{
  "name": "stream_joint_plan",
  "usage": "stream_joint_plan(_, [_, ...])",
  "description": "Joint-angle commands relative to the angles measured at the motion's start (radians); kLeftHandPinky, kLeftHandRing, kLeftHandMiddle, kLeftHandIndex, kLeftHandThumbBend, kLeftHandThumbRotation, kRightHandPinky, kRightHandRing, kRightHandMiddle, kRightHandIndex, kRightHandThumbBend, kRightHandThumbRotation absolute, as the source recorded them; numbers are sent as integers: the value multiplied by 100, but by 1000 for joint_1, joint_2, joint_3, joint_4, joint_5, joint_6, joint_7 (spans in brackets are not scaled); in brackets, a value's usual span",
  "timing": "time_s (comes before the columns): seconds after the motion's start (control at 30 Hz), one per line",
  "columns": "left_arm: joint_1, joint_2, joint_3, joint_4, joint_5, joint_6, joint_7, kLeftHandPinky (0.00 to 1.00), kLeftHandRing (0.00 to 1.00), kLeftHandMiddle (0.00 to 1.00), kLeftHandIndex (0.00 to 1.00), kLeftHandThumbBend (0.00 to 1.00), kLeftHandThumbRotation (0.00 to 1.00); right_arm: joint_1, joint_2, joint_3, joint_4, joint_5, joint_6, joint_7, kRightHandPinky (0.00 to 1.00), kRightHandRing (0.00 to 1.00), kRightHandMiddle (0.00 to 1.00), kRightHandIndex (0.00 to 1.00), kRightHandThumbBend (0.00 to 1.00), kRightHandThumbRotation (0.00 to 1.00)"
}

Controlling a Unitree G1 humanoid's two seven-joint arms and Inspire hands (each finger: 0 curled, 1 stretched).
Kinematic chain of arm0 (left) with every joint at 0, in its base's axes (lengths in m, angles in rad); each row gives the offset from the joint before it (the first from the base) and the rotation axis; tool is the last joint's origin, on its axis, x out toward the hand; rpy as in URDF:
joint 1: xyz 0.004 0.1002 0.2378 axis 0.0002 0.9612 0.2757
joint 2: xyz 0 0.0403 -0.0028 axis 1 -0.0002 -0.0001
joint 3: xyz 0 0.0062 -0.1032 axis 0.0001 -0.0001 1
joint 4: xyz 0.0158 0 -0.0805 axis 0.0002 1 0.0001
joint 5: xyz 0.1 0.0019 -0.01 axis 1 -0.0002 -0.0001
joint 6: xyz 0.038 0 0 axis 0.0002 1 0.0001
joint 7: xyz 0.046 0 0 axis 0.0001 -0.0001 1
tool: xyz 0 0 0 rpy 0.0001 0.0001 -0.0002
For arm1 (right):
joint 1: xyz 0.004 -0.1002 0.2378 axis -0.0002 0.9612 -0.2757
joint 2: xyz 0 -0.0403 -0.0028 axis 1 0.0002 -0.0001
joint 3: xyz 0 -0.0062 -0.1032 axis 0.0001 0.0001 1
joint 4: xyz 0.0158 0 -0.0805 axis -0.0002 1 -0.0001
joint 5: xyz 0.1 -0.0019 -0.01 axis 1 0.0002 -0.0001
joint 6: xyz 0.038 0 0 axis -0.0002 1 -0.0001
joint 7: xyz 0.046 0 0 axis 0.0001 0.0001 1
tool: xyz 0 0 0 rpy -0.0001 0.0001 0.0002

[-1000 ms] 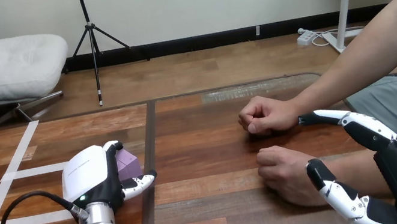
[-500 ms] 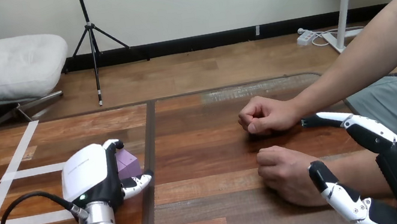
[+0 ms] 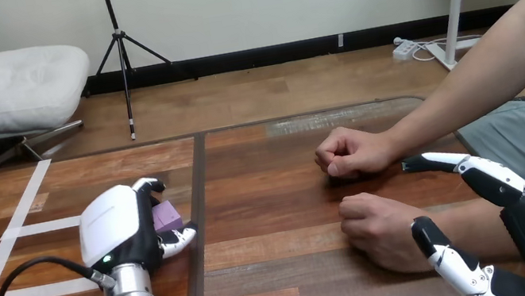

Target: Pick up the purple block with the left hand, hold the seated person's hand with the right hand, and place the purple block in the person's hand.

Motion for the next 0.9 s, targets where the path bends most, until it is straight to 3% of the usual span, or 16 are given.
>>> stream_joint_plan(0.0, [-26, 6, 27, -11, -19, -34, 25, 58, 64, 68, 72, 61, 7, -22, -8, -11, -54, 9, -6, 0, 82, 79, 77, 74, 41, 55])
stream_joint_plan(0.6, [-2, -24, 120, -13, -110, -92, 20, 57, 63, 68, 70, 63, 0, 9, -11, -22, -76, 16, -3, 6, 82, 79, 77, 74, 42, 55])
stream_joint_plan(0.87, [1, -47, 183, -15, -175, -105, -3, 57, 63, 67, 69, 64, 0, 12, -13, -23, -77, 15, -3, 6, 83, 79, 77, 74, 42, 55])
